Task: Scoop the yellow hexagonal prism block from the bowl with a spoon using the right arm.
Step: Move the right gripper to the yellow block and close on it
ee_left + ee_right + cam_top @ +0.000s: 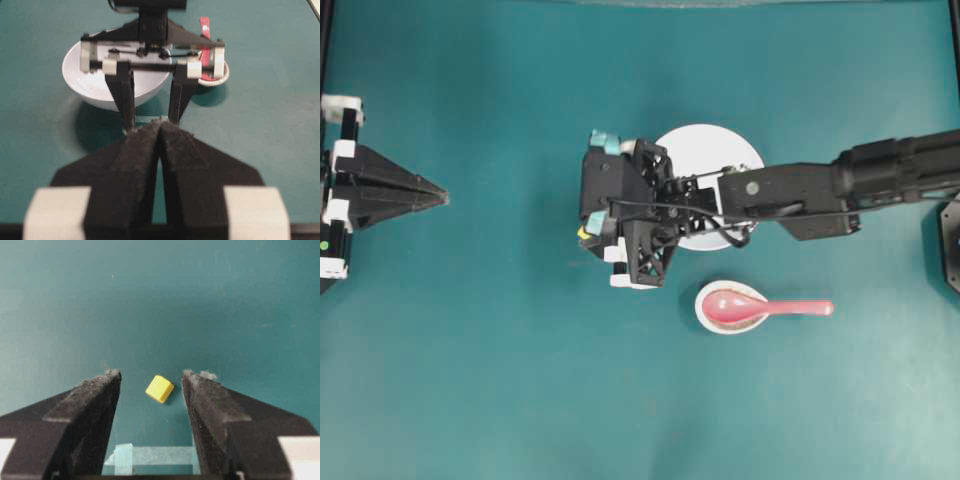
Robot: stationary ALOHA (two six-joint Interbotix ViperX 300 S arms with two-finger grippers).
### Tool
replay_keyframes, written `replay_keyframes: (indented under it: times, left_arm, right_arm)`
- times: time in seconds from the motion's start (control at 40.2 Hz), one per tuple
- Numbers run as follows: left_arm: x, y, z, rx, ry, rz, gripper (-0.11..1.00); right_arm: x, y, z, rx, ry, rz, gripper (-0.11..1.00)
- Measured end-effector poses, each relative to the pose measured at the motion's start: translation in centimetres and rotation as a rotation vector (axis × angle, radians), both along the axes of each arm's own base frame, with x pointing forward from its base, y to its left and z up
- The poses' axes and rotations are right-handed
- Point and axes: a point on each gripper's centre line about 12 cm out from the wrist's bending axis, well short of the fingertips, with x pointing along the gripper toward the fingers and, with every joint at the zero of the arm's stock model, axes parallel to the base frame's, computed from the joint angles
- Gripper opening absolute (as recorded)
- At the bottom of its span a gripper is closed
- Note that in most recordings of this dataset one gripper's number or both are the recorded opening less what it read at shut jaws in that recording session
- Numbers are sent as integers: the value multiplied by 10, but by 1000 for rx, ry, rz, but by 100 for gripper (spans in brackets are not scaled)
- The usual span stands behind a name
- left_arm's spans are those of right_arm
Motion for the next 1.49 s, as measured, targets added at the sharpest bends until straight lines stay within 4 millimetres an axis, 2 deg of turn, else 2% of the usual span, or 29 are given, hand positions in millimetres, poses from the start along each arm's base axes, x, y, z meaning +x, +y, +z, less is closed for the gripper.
replay_keyframes:
  times: [0.199, 0.522, 0.696, 0.87, 1.217, 1.491]
  left_arm:
    - [0, 0, 0, 0, -3, -2, -1]
    - [0, 0, 1, -2, -5, 0, -1]
    - [0, 0, 0, -2, -3, -1, -1]
    - [0, 0, 0, 0, -3, 0, -1]
    - [0, 0, 1, 0, -5, 0, -1]
    - [0, 0, 0, 0, -3, 0, -1]
  right_arm:
    - [10, 1, -21, 1, 31, 2, 56]
    - [17, 0, -33, -6, 45, 8, 56]
    - [18, 0, -32, -21, 47, 18, 56]
    - [16, -3, -32, -87, 124, 34, 56]
    - [24, 1, -18, -200, 203, 90, 56]
    - [25, 1, -25, -202, 221, 92, 56]
